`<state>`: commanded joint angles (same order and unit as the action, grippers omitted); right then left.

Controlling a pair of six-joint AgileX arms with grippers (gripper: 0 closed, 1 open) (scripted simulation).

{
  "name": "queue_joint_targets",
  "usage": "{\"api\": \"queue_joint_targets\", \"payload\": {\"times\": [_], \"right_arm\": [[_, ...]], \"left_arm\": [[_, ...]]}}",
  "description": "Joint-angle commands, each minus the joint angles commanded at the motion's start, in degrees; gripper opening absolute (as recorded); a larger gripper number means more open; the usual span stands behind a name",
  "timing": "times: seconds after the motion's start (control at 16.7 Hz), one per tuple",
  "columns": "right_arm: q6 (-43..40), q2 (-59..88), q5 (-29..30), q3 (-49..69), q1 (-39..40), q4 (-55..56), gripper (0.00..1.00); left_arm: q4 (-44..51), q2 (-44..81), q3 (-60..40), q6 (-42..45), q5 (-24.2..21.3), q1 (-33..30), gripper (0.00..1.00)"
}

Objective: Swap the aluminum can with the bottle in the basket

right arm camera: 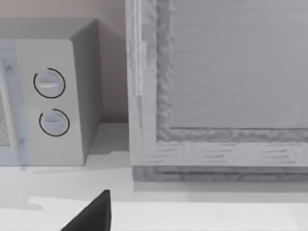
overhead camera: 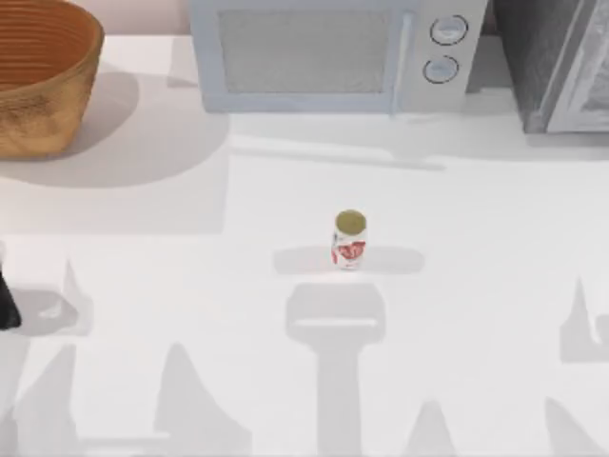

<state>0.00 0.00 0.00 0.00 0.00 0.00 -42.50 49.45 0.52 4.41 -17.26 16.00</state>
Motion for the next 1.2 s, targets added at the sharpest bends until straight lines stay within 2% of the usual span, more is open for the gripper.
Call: {"api": "queue_joint_targets", "payload": {"times": [0.78,0.96,1.2], "right_arm": [[0.0,0.0,0.0,0.0,0.0,0.0,1.00],[0.0,0.0,0.0,0.0,0.0,0.0,1.00],[0.0,0.0,0.0,0.0,0.0,0.0,1.00]], "left_arm": [[-38.3,44.3,0.4,4.0,-15.5,13.9,1.00],[-41.8,48.1,0.6,4.2,-16.4,16.3,1.00],[-42.0,48.4,0.6,4.2,-16.4,16.5,1.00]]}}
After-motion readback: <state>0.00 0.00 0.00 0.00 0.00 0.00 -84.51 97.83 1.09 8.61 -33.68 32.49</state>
